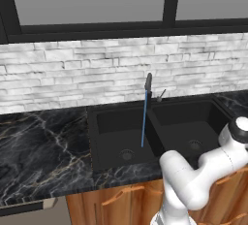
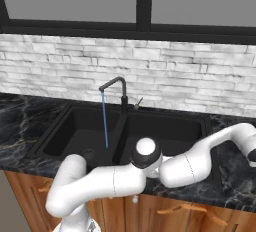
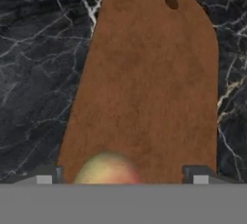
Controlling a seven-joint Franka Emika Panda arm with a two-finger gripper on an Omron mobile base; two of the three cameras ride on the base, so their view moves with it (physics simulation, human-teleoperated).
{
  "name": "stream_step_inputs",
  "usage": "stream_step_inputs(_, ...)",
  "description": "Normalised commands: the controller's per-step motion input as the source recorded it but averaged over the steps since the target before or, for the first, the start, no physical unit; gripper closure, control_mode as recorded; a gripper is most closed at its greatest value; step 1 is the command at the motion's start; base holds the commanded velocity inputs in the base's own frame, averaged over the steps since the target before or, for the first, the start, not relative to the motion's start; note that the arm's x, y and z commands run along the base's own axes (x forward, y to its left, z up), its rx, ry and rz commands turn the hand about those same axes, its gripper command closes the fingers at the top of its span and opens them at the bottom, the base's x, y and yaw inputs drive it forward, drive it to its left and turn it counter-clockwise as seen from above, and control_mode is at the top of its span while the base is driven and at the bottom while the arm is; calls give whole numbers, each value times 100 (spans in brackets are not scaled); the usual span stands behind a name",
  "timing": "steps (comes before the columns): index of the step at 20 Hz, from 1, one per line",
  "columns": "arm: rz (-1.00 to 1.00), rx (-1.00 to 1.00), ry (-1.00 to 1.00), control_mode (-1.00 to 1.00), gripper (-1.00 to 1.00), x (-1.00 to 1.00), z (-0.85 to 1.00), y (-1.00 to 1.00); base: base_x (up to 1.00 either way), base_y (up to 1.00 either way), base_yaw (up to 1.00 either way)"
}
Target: Pick the peach from the sink and place it on the cutting board to airdry. Then turn off the sink faucet.
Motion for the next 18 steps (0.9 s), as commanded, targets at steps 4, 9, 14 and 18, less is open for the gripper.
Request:
stream_step_inputs(4,32,12,15,-100,-100,-2,66,57,0,0,0)
stream_step_inputs(9,30,2,-1,-100,-100,-23,17,89,0,0,0)
stream_step_inputs(14,23,5,-25,-100,-100,-28,0,85,0,0,0)
stream_step_inputs(18,19,10,-35,-100,-100,-31,0,82,0,0,0)
